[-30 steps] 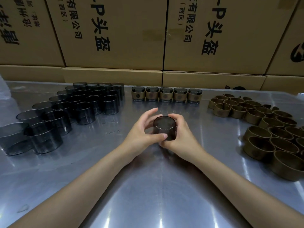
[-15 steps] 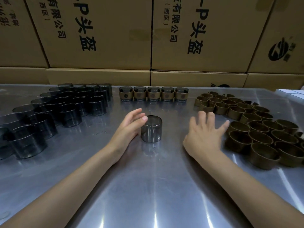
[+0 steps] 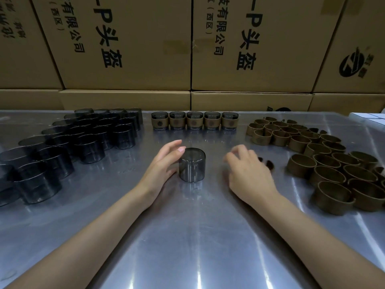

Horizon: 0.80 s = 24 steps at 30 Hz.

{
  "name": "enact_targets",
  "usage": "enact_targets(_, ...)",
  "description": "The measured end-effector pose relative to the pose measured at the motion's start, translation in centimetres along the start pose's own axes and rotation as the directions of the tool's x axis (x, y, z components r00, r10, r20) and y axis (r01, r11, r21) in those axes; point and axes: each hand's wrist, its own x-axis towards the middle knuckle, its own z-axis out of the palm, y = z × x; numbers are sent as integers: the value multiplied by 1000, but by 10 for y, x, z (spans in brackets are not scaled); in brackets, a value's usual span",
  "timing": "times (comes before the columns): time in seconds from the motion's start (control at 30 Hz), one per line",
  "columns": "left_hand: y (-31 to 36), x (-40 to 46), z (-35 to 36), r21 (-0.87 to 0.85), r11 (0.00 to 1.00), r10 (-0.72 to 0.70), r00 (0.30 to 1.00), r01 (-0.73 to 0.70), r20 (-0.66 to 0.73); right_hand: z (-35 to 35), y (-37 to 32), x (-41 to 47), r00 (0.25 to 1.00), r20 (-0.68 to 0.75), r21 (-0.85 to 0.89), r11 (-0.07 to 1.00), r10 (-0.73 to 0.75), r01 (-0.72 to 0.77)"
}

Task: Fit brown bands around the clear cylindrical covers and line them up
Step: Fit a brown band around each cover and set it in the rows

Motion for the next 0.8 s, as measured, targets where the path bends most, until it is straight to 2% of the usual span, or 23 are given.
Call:
enact_targets(0.1, 0, 1, 2, -18, 1000, 4, 1000, -4, -1, -1, -8, 1, 968, -7, 138, 959, -249, 248)
enact_targets(0.17, -1, 0, 3, 6, 1000, 19, 1000, -19, -1, 1, -8, 1, 957, -93, 169, 943, -274, 286)
enact_targets(0.27, -3, -2, 3, 146, 987, 72, 997, -73, 16, 4, -4, 3, 971, -204, 150, 977, -121, 153)
enact_targets(0.4, -3, -3, 4, 253, 960, 122, 992, -123, 20, 10, 2, 6, 984, -127, 45, 992, 123, -118)
enact_targets(0.53, -3, -3, 5, 308, 942, 141, 990, -132, -6, 11, 2, 5, 981, -145, 48, 991, 130, -124)
enact_targets(0.6, -3, -4, 7, 355, 925, 153, 988, -137, -18, 11, 0, 5, 963, -245, 85, 992, 108, -89)
enact_targets(0.7, -2, -4, 9, 382, 911, 169, 986, -153, -10, 7, -7, 4, 869, -490, 212, 976, 63, 49)
enact_targets(0.8, 1, -5, 9, 203, 971, 142, 989, -130, -42, 3, -16, 1, 844, -532, 313, 911, -65, 267)
